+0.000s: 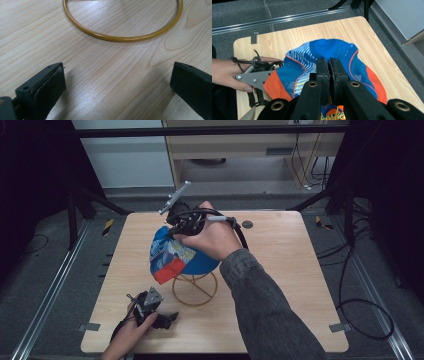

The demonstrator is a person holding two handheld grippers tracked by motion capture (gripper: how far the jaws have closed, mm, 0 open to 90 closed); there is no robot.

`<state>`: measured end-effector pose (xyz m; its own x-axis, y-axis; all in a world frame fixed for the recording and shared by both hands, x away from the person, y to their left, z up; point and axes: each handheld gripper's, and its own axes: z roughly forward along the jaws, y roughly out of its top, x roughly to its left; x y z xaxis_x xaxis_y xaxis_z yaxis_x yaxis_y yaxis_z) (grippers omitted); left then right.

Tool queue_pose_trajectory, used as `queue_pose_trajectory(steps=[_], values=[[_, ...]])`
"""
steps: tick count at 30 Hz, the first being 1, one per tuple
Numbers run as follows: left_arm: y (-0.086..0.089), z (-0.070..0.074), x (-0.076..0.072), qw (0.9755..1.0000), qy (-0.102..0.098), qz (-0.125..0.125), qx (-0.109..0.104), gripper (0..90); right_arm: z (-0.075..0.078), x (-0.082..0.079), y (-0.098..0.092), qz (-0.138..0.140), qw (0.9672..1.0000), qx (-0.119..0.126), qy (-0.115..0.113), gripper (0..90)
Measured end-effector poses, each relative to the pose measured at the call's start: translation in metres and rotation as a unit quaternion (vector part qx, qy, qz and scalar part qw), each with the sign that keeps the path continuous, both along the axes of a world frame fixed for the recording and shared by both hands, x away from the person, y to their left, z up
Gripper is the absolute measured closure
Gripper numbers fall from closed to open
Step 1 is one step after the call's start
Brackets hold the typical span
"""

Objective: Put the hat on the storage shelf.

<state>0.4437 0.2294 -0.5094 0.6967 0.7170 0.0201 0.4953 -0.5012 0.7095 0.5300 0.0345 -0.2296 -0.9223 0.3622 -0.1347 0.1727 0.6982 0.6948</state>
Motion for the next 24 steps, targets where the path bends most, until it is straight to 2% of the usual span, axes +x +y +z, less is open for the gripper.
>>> queue_pose_trajectory(steps=[10,24], values=[[0.0,0.0,0.0,1.0,0.0,0.001,-0.001,0.0,-0.002,-0.002,-0.001,0.001,1.0,-0.001,0.003,82.1],[0.0,0.0,0.0,1.0,0.0,0.001,0.0,0.0,0.001,-0.007,-0.012,-0.004,0.9999,0.009,0.006,68.5]])
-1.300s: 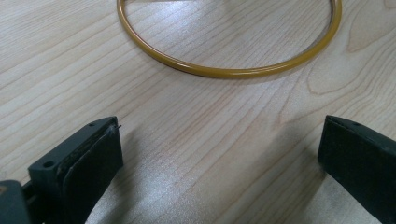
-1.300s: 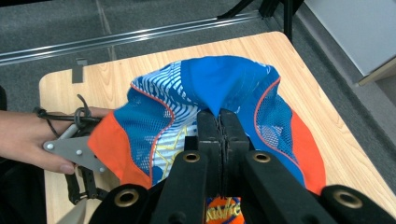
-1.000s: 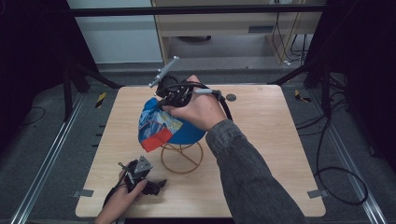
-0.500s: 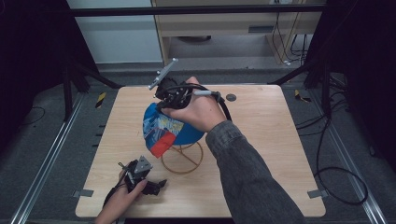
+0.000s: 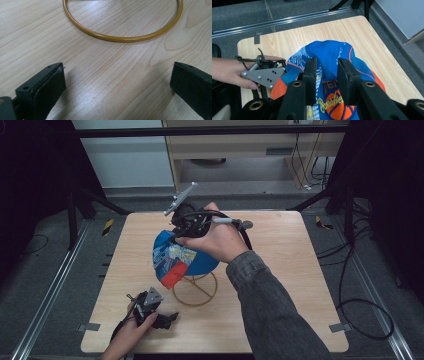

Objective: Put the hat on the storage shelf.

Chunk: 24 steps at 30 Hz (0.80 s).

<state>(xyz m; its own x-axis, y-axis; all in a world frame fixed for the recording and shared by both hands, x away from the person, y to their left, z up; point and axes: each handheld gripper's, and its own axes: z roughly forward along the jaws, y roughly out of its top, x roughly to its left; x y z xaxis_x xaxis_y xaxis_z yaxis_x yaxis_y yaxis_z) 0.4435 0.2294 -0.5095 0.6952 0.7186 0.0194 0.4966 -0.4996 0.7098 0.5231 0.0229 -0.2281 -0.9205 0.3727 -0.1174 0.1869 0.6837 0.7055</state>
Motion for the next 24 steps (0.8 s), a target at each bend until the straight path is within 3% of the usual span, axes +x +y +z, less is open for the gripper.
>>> queue_pose_trajectory(steps=[24], values=[[0.0,0.0,-0.001,1.0,0.0,0.001,0.0,0.0,0.013,-0.007,-0.03,-0.015,0.9995,0.028,-0.005,66.3]])
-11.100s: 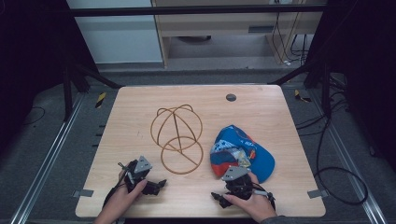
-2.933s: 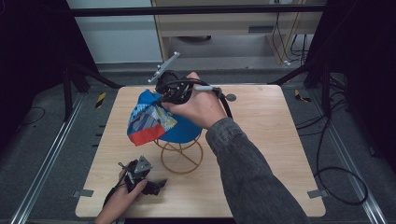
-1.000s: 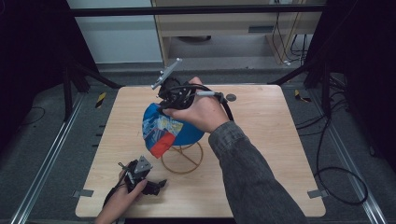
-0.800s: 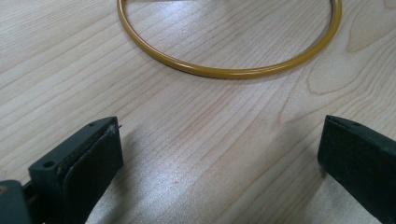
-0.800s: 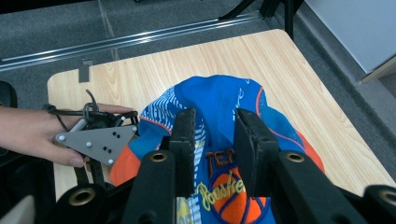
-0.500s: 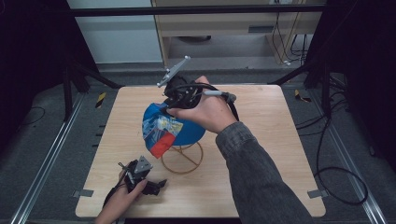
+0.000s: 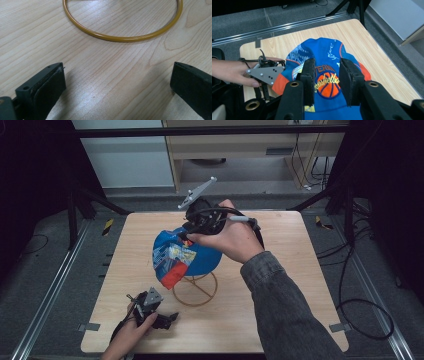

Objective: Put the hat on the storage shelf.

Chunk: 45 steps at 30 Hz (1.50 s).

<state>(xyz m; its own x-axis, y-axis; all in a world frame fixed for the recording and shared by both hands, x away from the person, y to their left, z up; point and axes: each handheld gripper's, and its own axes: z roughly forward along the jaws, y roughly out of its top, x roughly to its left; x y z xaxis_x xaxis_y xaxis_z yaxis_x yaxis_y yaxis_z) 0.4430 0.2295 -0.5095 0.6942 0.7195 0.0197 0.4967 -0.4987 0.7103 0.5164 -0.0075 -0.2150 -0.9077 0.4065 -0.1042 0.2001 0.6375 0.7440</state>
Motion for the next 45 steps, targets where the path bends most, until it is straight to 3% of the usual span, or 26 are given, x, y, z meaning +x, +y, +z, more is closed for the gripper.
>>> queue_pose_trajectory(steps=[9,18,45], values=[[0.0,0.0,0.0,1.0,0.0,0.0,0.0,0.0,0.002,0.0,-0.012,-0.009,0.9999,0.012,-0.003,66.5],[0.0,0.0,0.0,1.0,0.0,0.0,0.0,0.0,-0.001,-0.002,-0.021,-0.019,0.9998,0.009,-0.006,66.4],[0.0,0.0,0.0,1.0,0.0,-0.002,0.0,0.0,-0.006,-0.012,-0.097,-0.086,0.9954,0.042,-0.007,66.7]])
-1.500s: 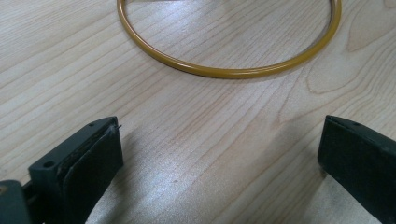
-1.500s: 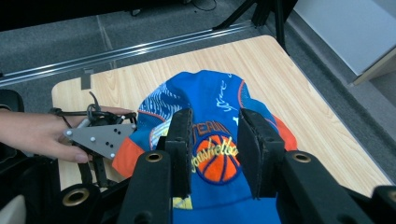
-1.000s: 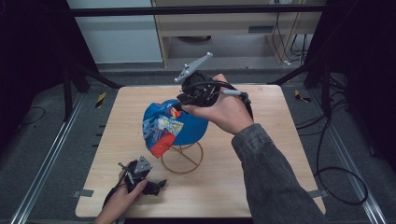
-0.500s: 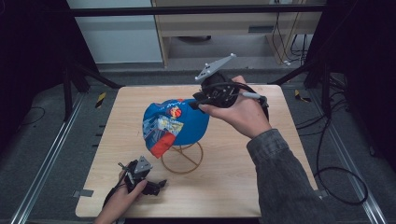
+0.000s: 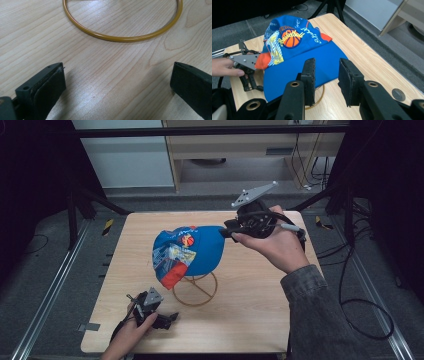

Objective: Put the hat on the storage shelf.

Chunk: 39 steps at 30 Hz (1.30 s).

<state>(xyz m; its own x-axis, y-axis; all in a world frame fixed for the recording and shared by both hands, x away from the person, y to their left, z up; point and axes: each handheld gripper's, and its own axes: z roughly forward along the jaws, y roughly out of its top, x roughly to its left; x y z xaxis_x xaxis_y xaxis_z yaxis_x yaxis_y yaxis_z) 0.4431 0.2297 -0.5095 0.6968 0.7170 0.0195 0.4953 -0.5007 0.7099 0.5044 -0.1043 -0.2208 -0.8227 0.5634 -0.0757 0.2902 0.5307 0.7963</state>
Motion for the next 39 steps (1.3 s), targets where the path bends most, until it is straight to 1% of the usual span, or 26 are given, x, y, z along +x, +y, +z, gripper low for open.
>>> queue_pose_trajectory(steps=[9,16,22,25,36,39], values=[[0.0,0.0,0.0,1.0,0.0,0.0,0.0,0.0,-0.002,-0.004,-0.019,-0.019,0.9998,0.007,0.0,64.8],[0.0,0.0,0.0,1.0,0.0,0.001,0.0,0.0,-0.008,-0.006,-0.036,-0.038,0.9992,0.012,-0.001,60.7],[0.0,0.0,0.0,1.0,-0.002,0.001,0.0,0.0,-0.016,-0.008,-0.049,-0.058,0.9982,0.018,0.004,53.5],[0.0,0.0,0.0,1.0,-0.001,0.001,-0.001,0.0,-0.02,-0.01,-0.054,-0.064,0.9977,0.019,0.007,51.3],[0.0,0.0,0.0,1.0,-0.002,0.001,-0.001,0.0,-0.024,-0.014,-0.065,-0.083,0.9962,0.025,0.003,40.7],[0.0,0.0,0.0,1.0,-0.002,0.001,-0.001,0.0,-0.025,-0.015,-0.067,-0.087,0.9959,0.027,0.0,35.4]])
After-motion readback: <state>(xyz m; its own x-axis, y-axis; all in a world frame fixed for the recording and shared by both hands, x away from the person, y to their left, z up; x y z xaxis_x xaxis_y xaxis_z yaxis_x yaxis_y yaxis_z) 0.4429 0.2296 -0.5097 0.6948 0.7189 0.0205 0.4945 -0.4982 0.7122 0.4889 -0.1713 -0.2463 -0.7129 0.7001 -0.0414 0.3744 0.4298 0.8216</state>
